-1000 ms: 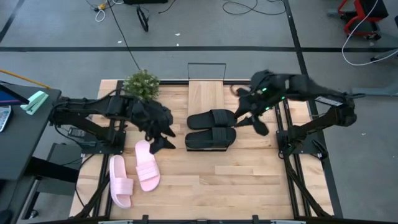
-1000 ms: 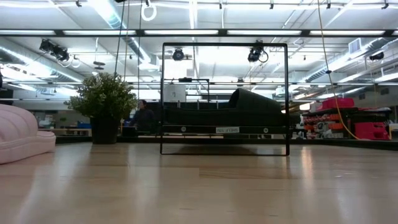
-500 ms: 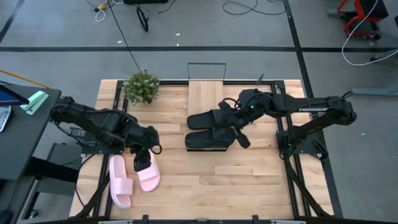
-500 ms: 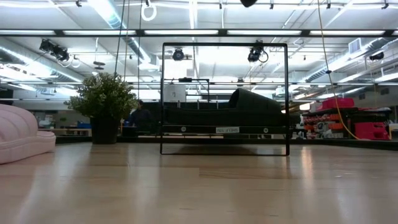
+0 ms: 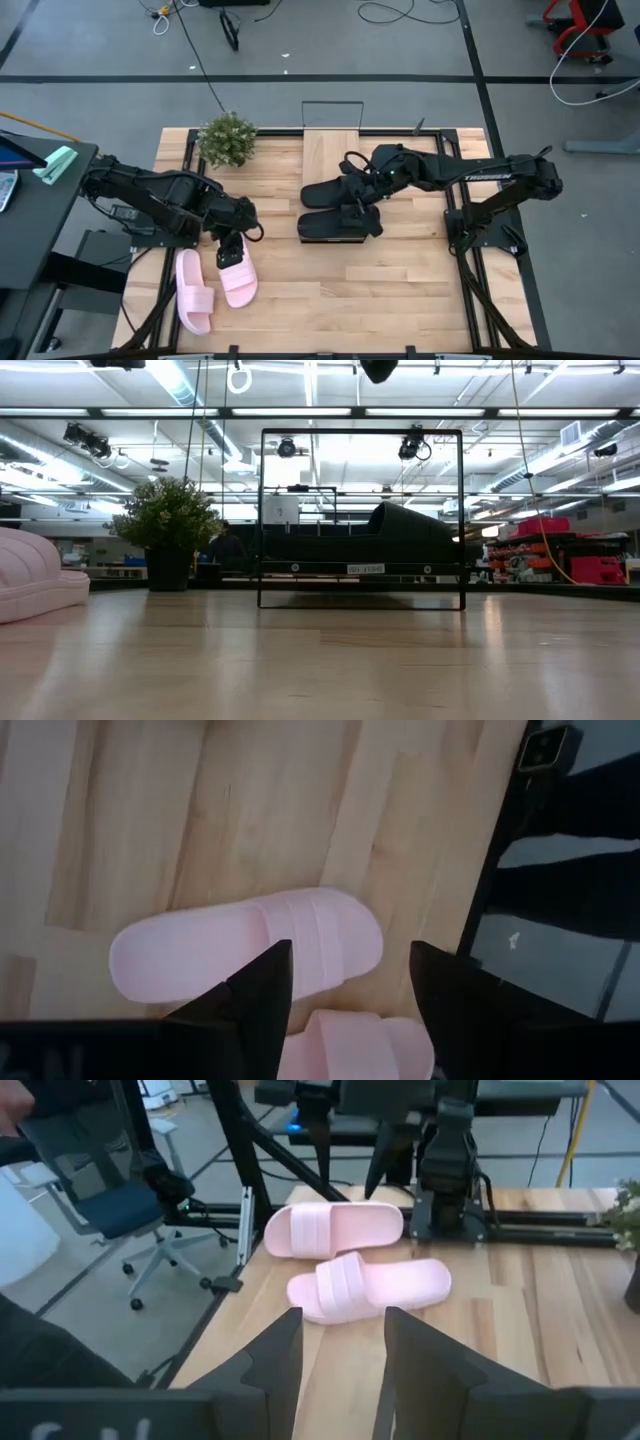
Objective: Pick and place slides into the shelf
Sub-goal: Put the right pink slipper on the shelf
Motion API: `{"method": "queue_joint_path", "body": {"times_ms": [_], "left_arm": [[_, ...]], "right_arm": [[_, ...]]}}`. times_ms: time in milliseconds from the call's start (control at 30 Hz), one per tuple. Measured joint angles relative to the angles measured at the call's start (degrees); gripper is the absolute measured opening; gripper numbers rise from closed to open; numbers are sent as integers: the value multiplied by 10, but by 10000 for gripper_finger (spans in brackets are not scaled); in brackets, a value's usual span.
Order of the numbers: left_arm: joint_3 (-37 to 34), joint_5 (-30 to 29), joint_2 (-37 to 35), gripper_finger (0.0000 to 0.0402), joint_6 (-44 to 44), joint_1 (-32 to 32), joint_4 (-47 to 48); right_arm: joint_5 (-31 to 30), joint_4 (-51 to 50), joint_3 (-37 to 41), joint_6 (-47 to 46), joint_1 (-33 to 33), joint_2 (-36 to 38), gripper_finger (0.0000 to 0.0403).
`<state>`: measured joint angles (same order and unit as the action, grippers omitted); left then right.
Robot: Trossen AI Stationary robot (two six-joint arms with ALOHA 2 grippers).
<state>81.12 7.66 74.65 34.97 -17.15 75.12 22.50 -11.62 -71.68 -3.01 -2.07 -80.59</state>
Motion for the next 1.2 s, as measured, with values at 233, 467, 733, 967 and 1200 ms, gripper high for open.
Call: {"method": "queue_joint_path", "body": {"times_ms": [233,467,733,967,1200], "left_arm": [[-42,36,-2,201,-7,-7,10],[-166,60,-11,190,-31,2,-30],[-306,136,-28,169,-7,32,-228],[-366,166,-28,156,4,32,-257],[-405,182,-28,156,7,32,-280]], "right_arm": [[0,27,0,0,0,-13,148],[0,36,0,0,0,-24,148],[3,35,0,0,-1,-25,148],[4,34,0,-4,-1,-25,149],[3,33,0,-5,-1,-25,148]]}}
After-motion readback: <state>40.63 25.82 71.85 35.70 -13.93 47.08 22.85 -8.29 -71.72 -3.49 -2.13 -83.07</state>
